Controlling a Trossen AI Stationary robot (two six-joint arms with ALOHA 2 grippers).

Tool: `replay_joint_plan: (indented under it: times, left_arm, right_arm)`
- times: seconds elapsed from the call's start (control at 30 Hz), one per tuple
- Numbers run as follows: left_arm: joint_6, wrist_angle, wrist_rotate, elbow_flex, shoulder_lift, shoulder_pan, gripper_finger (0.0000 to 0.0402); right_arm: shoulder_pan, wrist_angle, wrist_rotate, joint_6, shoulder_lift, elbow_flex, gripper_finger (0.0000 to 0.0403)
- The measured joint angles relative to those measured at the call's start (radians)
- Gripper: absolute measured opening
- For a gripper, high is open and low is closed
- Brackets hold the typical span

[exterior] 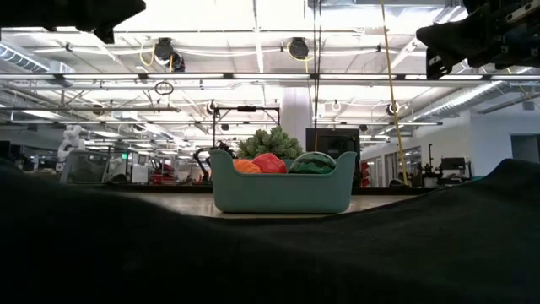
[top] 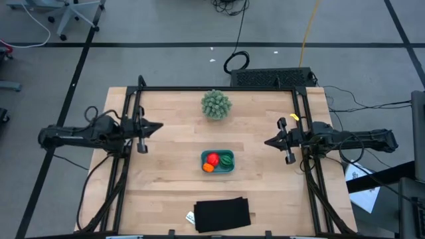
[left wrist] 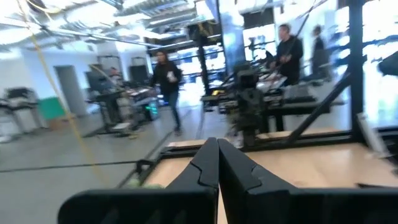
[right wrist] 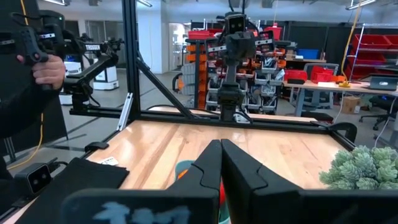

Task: Pick and placing Produce into tupperware
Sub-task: Return to Home Position

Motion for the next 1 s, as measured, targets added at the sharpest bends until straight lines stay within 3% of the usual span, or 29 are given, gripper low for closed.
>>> replay_joint_plan:
  times: [0.1, 0.2, 0.53, 1.0]
  left_arm:
    - [-0.052, -0.073, 0.054, 0.0, -0.032, 0.021, 0.0]
    - [-0.076, -0.172, 0.031, -0.001, -0.041, 0.023, 0.0]
    - [-0.047, -0.229, 0.016, -0.036, -0.056, 0.023, 0.0]
    - [-0.032, -0.337, -0.003, -0.037, -0.174, 0.023, 0.0]
  right_arm:
    - [0.0, 0.004, 0.0, 0.001, -0.002, 0.0, 0.0]
    - [0.0, 0.003, 0.0, 0.011, -0.019, 0.0, 0.0]
    - [0.0, -0.057, -0.001, 0.044, -0.122, 0.0, 0.0]
    - [0.0, -0.151, -0.001, 0.045, -0.209, 0.0, 0.0]
